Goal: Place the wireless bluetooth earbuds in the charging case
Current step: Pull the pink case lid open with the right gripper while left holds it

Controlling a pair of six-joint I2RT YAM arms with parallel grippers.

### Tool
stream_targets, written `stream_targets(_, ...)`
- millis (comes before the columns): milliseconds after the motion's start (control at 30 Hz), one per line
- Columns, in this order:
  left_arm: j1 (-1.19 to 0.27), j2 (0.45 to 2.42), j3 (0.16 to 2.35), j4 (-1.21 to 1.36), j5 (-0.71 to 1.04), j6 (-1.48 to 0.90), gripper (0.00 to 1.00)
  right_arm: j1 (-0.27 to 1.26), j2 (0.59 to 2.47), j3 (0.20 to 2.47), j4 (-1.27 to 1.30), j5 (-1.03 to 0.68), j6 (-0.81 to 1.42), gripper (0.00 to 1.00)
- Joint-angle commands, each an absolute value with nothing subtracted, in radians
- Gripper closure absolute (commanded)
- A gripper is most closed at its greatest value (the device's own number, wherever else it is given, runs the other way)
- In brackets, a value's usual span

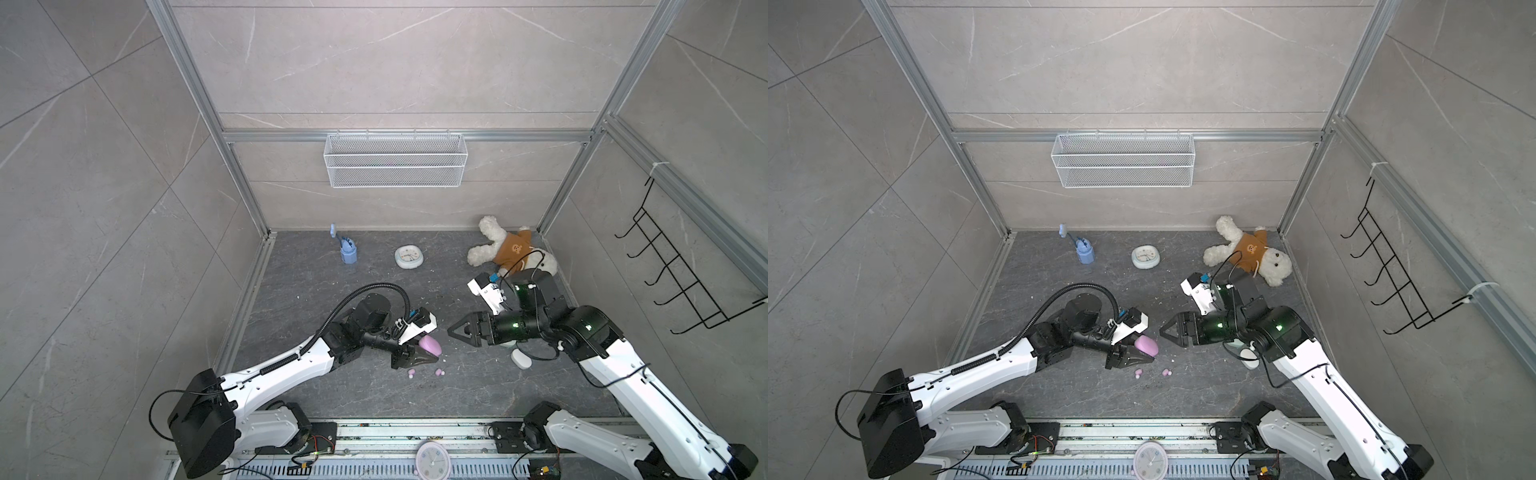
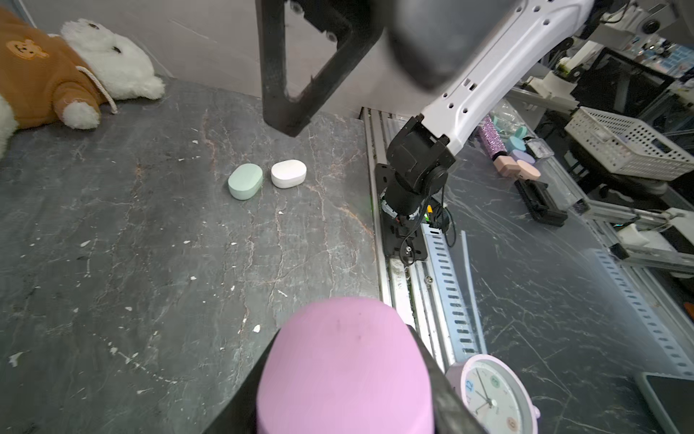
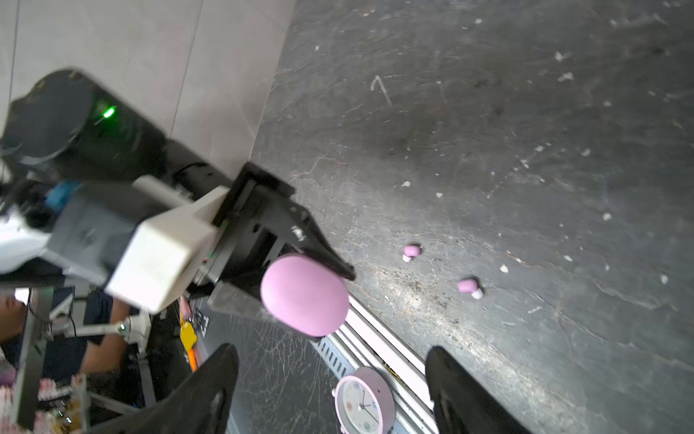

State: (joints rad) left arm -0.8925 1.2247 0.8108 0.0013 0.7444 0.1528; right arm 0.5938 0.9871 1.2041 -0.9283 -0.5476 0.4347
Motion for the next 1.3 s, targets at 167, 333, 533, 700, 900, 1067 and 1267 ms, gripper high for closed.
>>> stream_targets(167, -0.894, 1.199, 0.859, 0.015, 0.853, 0.107, 0.76, 0.758, 1.016, 1.235, -0.945, -0.4, 0.327, 0.21)
stream_targets(333, -0.894, 1.194, 0.869, 0.006, 0.857, 0.104, 0.76, 0.847, 1.05, 1.225, -0.916, -0.352, 0.33, 0.22)
stream_targets(533, -0.894, 1.189, 0.879, -0.003, 0.863, 0.105, 0.77, 0.87, 1.074, 1.232, -0.905, -0.307, 0.336, 0.22)
stream_targets(700, -0.895, 1.184, 0.884, -0.018, 0.864, 0.11, 0.78, 0.875, 1.092, 1.231, -0.896, -0.291, 0.339, 0.22)
stream_targets(900, -0.895, 1.178, 0.884, -0.024, 0.868, 0.114, 0.79, 0.882, 1.11, 1.238, -0.907, -0.244, 0.339, 0.22)
stream_targets(1067, -0.896, 1.165, 0.882, -0.026, 0.875, 0.113, 0.79, 0.883, 1.112, 1.253, -0.96, -0.133, 0.349, 0.23)
stream_targets(1267, -0.896, 1.149, 0.877, -0.035, 0.88, 0.116, 0.8, 0.881, 1.101, 1.28, -1.008, -0.011, 0.368, 0.22)
